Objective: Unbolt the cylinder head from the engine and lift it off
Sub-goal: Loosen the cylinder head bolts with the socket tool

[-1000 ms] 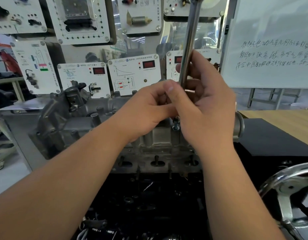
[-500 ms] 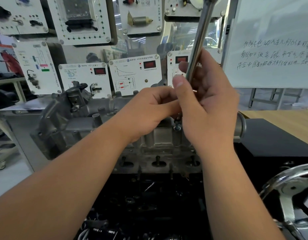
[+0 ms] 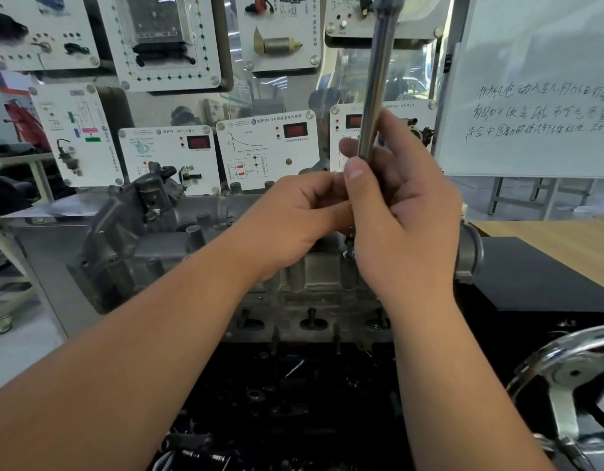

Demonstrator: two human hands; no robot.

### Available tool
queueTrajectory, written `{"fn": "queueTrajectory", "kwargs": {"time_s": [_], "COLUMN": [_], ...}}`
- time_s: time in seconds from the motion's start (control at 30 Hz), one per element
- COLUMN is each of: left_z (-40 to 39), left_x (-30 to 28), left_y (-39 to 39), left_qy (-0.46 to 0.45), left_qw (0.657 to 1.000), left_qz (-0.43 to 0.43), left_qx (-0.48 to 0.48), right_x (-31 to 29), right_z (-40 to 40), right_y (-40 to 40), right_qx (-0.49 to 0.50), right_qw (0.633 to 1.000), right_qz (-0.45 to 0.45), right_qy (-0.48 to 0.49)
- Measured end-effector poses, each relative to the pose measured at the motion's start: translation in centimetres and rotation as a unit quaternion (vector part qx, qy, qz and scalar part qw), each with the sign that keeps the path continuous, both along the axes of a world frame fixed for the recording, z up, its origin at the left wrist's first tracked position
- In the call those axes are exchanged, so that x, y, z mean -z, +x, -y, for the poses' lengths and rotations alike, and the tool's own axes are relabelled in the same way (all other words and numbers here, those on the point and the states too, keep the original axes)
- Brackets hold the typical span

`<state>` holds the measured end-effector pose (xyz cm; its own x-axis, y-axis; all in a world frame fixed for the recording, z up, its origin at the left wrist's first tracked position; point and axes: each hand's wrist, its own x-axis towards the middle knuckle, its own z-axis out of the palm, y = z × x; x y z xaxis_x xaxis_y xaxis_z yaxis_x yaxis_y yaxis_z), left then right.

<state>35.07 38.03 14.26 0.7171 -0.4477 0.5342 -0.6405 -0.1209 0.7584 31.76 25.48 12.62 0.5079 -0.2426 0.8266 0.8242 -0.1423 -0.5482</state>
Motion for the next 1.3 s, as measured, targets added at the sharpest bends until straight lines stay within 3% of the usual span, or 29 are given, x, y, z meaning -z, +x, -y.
{"fn": "queueTrajectory", "kwargs": {"time_s": [0.27,0.6,0.87,1.03,1.3], "left_z": [0.6,0.0,0.0,-0.2,0.2], "left_x": [-0.3,0.0,0.2,0.2,0.1], "left_y": [-0.4,0.4,0.4,0.6,0.4], "left_qy": [0.002,0.0,-0.005,-0.018,-0.018], "left_qw": [0.999,1.0,0.999,0.999,0.999], "left_qz": [0.008,-0.003,0.012,-0.032,0.007], "left_qx": [-0.049,-0.017,-0.031,0.017,-0.028], "right_x": [-0.2,-0.4,-0.2,-0.3,-0.4], "right_z": [0.2,0.1,0.1,0.4,0.1], "right_y": [0.2,0.0,0.0,-0.1,-0.3], "right_qx": [0.038,0.011,0.06,0.044,0.039], "right_qw": [0.999,1.0,0.998,0.999,0.999], "right_qz": [0.018,0.01,0.005,-0.006,0.006], "right_qy": [0.029,0.007,-0.001,-0.009,-0.01]}}
